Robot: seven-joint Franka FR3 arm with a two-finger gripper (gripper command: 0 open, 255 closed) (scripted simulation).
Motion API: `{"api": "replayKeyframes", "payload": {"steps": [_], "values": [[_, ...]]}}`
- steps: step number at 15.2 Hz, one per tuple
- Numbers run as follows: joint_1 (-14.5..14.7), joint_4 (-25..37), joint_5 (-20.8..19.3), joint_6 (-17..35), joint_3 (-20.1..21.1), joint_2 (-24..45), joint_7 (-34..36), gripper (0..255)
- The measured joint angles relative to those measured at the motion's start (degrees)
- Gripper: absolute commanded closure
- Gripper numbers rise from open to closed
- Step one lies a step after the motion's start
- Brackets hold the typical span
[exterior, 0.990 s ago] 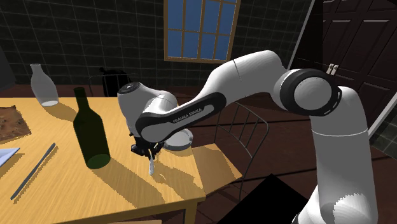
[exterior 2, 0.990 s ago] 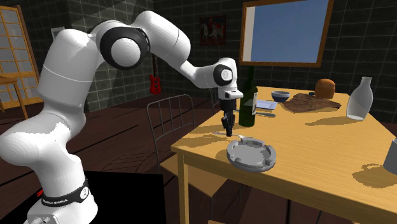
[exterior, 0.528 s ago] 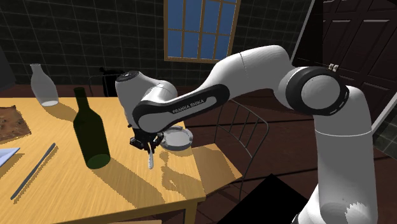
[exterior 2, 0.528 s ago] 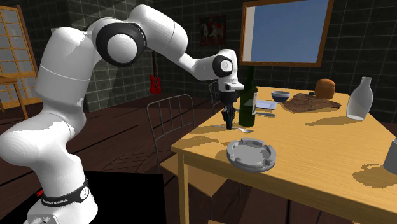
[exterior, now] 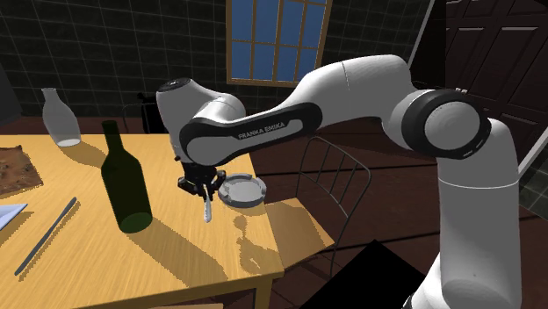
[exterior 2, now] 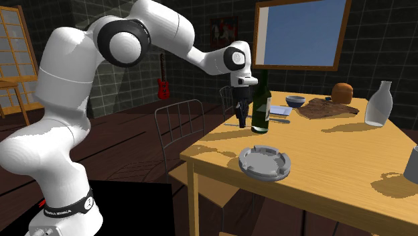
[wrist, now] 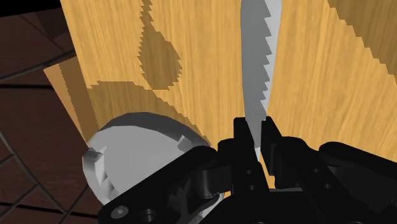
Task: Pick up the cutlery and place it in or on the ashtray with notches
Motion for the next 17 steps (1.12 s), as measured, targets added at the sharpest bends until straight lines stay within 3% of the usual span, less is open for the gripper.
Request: {"api": "replayKeyframes", "payload": {"steps": [3,14,17], "values": [[-0.5,0.7,0.5,-1.2,0.1,-0.8,-1.0,255],[-11.8,-5.1,3.3,3.0,-2.9,-6.5,-14.4,255],[-12.9,-6.3,3.1,4.8,-3.5,-6.3,-15.5,255]]}}
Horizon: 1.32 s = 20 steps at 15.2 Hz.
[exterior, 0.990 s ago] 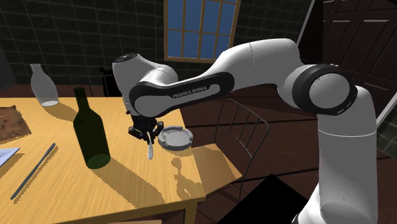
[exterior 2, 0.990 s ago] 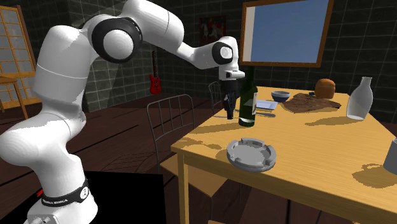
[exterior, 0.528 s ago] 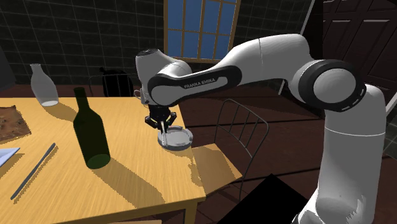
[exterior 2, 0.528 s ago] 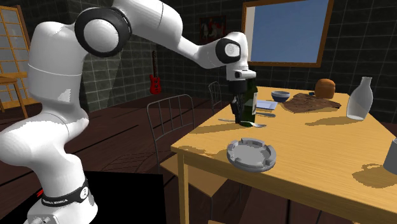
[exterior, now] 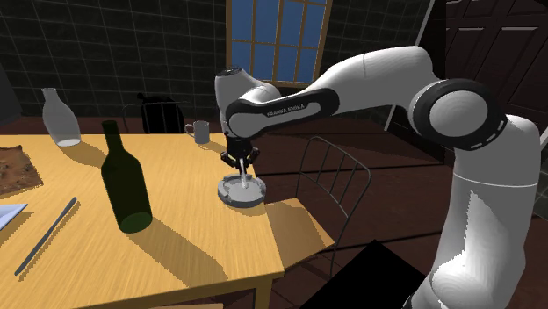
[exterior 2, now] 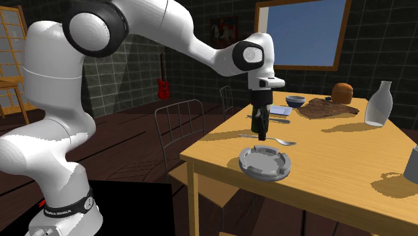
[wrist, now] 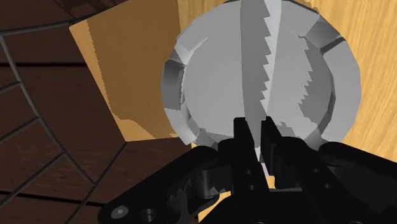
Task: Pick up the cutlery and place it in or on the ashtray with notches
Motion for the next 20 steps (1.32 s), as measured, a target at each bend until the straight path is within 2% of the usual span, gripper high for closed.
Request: {"api": "replayKeyframes", "payload": {"steps": [13,19,20], "values": [[0.1,-5.5,-2.8,7.9,-1.1,3.2,2.8,255],[0.2,-5.6,-3.0,8.3,-1.2,3.4,3.0,255],[0.2,-5.6,-3.0,8.3,-1.2,3.4,3.0,0]]}}
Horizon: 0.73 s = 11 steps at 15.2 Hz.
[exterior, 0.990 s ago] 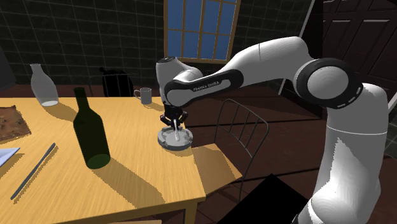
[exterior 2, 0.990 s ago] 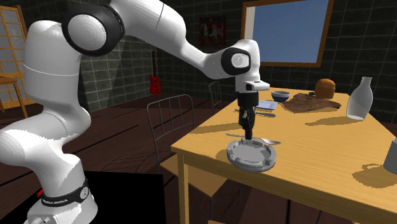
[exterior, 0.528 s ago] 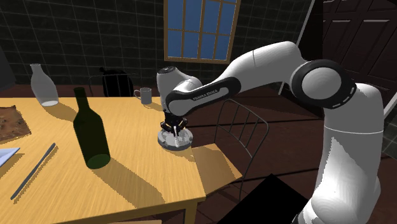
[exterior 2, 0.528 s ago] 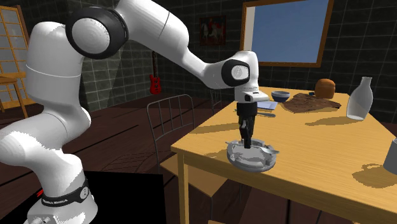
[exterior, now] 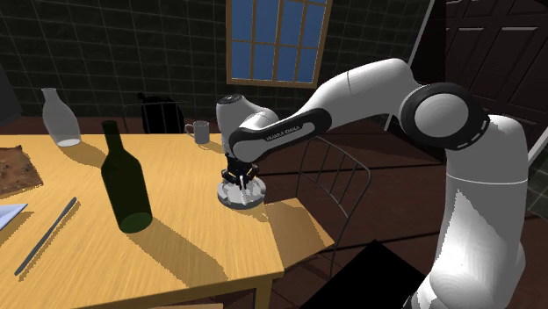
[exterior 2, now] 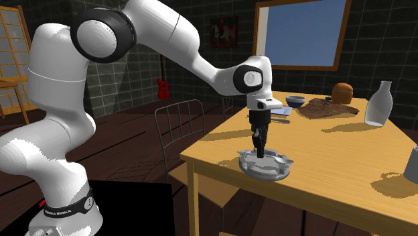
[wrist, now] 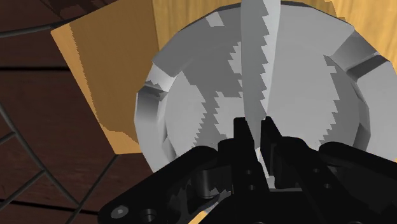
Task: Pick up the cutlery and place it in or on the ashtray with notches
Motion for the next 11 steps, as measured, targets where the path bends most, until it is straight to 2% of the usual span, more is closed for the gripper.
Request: {"api": "replayKeyframes", "payload": {"steps": [6,11], "values": [[0.0,0.0,0.0,0.0,0.0,0.1,0.0,0],[0.2,2.9,2.0,-5.1,1.1,-2.5,-1.3,0]]}}
